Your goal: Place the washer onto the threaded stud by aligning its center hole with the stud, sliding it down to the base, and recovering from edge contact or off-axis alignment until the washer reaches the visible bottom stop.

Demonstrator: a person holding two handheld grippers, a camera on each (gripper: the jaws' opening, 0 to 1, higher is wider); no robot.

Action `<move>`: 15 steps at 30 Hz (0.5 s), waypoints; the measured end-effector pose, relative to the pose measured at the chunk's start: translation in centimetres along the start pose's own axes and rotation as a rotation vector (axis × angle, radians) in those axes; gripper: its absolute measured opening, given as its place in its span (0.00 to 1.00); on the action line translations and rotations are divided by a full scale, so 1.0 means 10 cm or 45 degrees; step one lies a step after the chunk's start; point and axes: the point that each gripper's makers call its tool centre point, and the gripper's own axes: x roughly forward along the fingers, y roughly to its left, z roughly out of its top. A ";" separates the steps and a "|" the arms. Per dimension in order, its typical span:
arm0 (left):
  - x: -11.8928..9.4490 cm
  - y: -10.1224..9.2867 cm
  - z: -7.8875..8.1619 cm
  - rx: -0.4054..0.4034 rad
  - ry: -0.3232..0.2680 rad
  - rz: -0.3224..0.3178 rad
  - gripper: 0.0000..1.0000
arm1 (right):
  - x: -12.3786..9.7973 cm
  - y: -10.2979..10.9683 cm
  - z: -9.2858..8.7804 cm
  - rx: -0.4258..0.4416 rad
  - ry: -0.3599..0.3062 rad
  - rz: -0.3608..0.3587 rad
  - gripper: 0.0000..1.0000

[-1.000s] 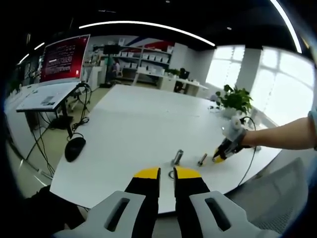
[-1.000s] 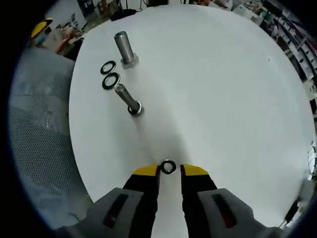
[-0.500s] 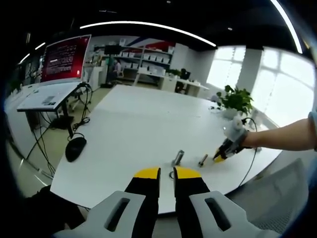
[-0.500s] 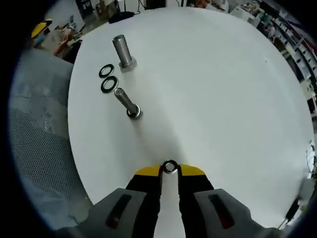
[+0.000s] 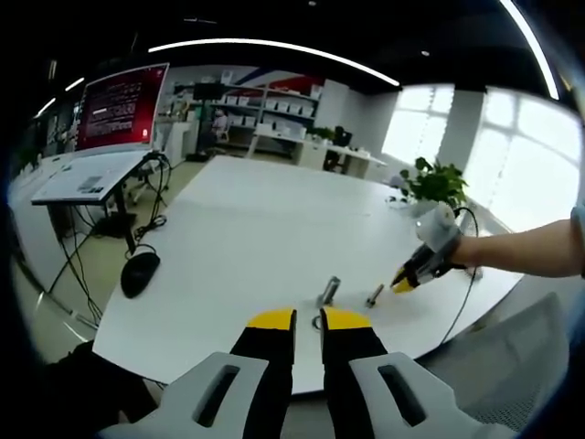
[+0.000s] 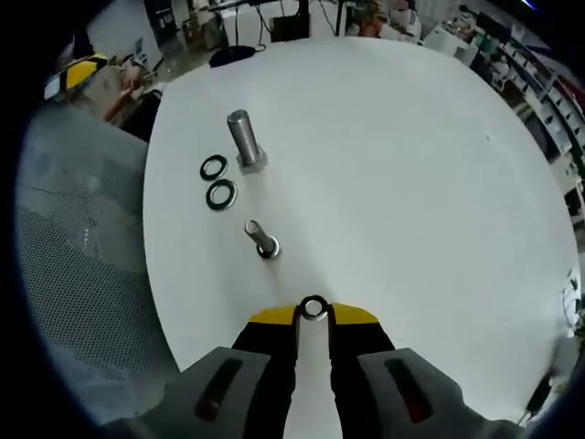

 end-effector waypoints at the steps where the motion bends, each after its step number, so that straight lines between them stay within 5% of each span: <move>1: 0.00 0.00 0.00 0.001 0.002 0.000 0.08 | -0.02 0.00 0.04 -0.007 -0.013 -0.007 0.13; 15: 0.00 0.00 0.00 -0.005 0.001 0.000 0.08 | -0.21 0.20 0.47 -0.002 -0.116 0.079 0.13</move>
